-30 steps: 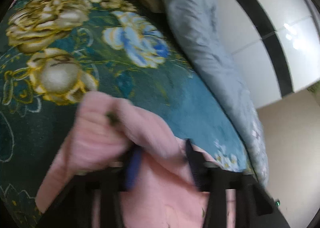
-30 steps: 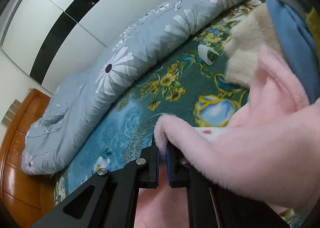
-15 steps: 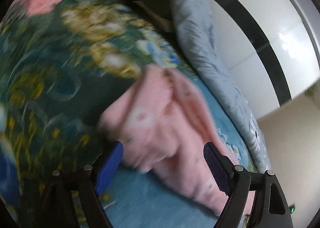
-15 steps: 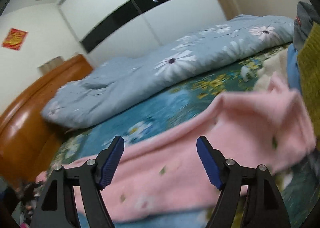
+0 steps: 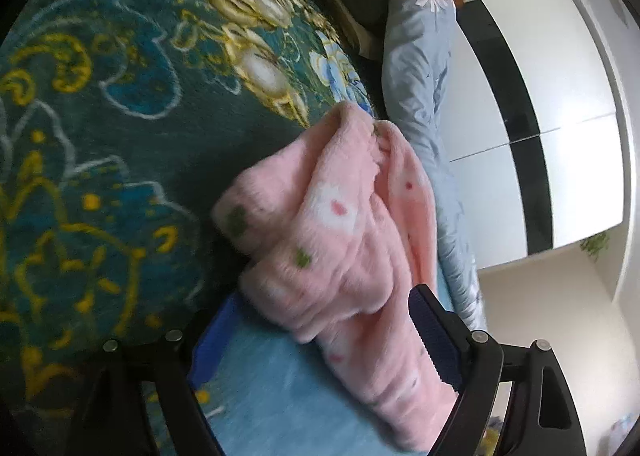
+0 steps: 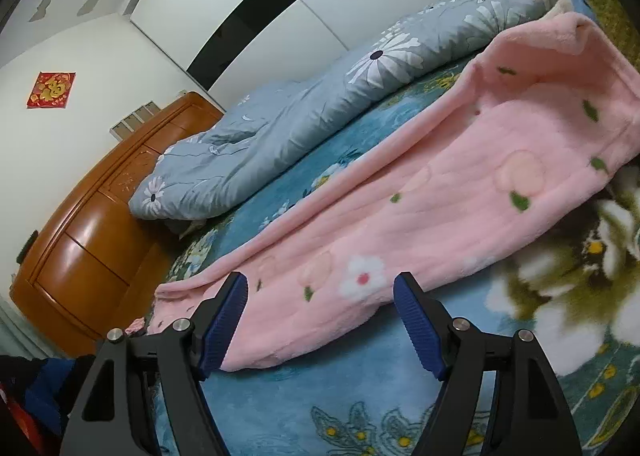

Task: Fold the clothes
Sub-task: 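Release the folded fleece with the right gripper while the left gripper grasps the fold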

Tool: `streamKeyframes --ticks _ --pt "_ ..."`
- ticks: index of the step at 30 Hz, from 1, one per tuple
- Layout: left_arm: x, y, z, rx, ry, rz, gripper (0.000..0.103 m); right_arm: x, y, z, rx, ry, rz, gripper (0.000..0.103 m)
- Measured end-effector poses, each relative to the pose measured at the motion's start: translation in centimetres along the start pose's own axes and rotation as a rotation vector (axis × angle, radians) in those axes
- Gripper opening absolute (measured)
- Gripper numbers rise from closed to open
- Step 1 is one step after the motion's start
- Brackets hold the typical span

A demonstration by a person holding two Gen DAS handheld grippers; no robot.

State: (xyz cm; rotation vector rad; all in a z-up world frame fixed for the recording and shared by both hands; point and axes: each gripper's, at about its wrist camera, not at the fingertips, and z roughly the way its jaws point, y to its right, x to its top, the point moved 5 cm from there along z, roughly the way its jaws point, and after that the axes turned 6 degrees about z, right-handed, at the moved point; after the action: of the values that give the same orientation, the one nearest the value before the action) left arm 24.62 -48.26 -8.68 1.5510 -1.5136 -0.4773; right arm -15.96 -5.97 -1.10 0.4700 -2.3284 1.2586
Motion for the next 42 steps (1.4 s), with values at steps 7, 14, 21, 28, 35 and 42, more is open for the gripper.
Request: streamKeyframes --ticks 7,14,21,28,35,42 --pt "1.5 0.1 0.9 -0.037 0.068 -0.065 0.087 -0.1 -0.2 0.0 0.012 -0.002 0.006 0.077" --pt "2.2 -0.1 0.4 0.045 0.097 -0.043 0.027 -0.5 0.4 -0.2 0.021 -0.006 0.035 0.077" --pt "4.2 0.6 -3.1 0.086 0.166 0.008 0.022 -0.4 1.3 -1.5 0.029 0.014 0.081 0.077" --pt "7.2 1.6 -7.8 0.124 0.232 0.102 0.022 -0.8 1.1 -2.5 0.048 0.020 0.087 0.077" --pt "9.8 -3.7 -11.3 0.344 0.271 0.130 0.022 -0.9 0.9 -3.0 0.064 0.010 0.071 0.077" --pt "8.7 -7.1 -10.9 0.352 0.194 0.088 0.027 -1.2 1.9 -3.4 0.056 0.004 0.094 0.077"
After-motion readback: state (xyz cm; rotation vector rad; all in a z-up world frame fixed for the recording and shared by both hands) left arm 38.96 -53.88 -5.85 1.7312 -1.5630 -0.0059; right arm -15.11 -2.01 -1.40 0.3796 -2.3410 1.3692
